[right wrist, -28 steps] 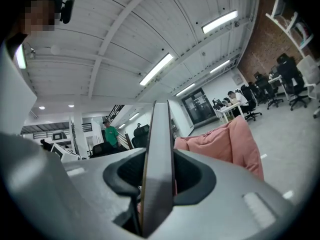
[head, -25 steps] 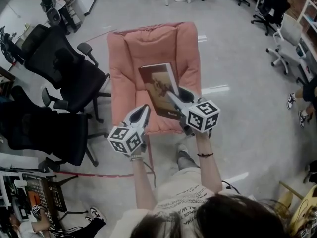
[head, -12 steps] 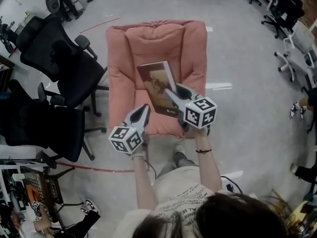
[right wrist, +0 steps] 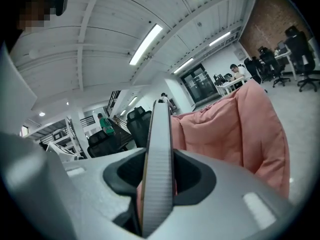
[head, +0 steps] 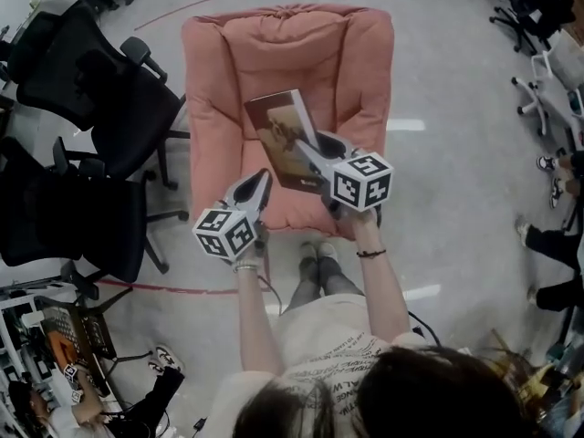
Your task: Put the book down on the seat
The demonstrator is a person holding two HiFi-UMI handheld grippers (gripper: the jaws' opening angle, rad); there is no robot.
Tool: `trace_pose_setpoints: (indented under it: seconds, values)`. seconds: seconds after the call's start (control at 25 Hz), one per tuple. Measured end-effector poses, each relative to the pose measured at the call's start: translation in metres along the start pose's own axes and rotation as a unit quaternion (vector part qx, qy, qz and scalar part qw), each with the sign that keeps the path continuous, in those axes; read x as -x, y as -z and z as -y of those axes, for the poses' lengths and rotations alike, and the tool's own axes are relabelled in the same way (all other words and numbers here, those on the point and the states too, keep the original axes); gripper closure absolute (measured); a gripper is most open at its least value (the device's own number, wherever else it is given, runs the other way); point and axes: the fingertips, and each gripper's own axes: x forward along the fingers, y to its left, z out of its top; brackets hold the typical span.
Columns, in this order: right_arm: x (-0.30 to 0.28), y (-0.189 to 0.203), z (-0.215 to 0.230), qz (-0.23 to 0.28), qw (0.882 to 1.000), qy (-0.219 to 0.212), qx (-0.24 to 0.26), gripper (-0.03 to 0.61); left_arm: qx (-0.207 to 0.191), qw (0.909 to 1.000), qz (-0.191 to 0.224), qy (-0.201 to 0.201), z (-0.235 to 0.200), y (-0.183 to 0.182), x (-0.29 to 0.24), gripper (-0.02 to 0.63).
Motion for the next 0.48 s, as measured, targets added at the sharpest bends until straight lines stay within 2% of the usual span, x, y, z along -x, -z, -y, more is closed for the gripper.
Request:
trace_pose_setpoints:
  seconds: [0.12, 0.32, 0.48]
  values:
    - [-0.012, 0.013, 0.012, -0.006, 1.000, -0.001, -0.007, 0.426, 0.002, 0.9999, -0.011, 0.003, -0.011, 0.015, -0.010, 0.615]
    - [-0.004, 0.045, 0.032, -0.015, 1.000, -0.001, 0.002, 0.426, -0.001, 0.9996, -0.026, 0.011, -0.004, 0.056, -0.021, 0.615]
    - [0.028, 0.065, 0.049, -0.019, 1.000, 0.008, 0.004, 0.426, -0.003, 0.9989, -0.042, 0.020, 0.021, 0.088, -0.028, 0.615]
